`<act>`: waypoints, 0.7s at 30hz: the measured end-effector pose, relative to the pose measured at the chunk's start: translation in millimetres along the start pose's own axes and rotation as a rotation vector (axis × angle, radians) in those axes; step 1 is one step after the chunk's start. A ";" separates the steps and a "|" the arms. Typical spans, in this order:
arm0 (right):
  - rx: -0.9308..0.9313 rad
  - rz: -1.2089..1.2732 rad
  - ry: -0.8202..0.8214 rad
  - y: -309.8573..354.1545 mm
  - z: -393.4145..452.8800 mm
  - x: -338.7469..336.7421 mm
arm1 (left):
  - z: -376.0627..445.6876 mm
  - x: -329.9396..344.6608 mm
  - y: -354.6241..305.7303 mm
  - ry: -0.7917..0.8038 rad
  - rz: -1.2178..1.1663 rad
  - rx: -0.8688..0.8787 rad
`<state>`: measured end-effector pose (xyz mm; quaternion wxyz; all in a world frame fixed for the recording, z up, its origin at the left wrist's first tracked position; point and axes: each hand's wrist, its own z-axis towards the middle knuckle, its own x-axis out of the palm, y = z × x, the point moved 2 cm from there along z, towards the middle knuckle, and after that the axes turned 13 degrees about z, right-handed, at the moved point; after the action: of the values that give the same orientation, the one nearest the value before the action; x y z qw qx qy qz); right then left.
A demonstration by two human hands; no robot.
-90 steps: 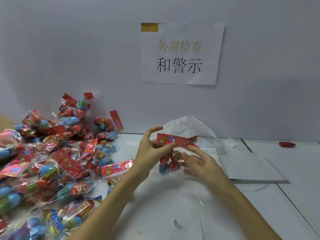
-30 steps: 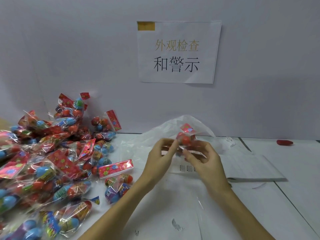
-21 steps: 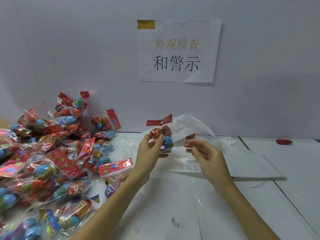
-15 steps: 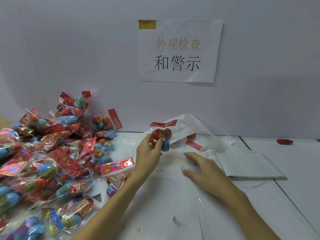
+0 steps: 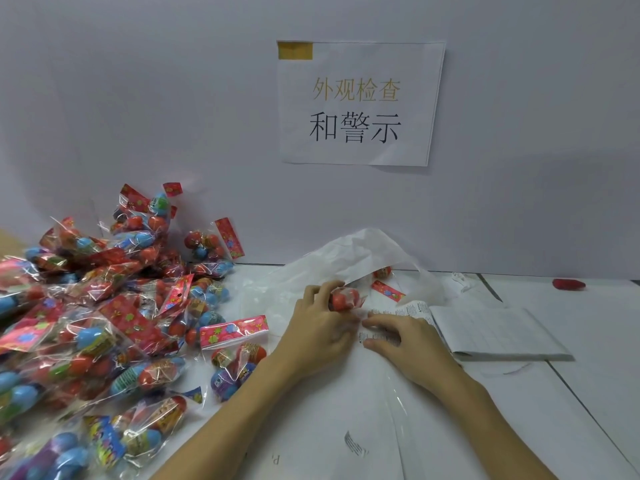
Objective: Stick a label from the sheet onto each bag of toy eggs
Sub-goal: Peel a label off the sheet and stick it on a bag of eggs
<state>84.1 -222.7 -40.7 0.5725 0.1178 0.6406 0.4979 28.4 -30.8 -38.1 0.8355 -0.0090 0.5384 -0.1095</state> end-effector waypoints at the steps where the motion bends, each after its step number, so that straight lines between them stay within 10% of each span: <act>1: 0.001 -0.001 -0.003 -0.2 -0.1 0.0 | -0.1 1.0 0.9 0.025 0.011 0.011; 21: -0.110 0.206 -0.112 8.9 1.0 0.8 | 5.4 13.4 11.5 -0.028 -0.073 -0.141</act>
<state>81.0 -217.4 -34.1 0.5587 0.1791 0.5639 0.5812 40.6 -22.7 -49.4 0.8358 -0.0888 0.5323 -0.1015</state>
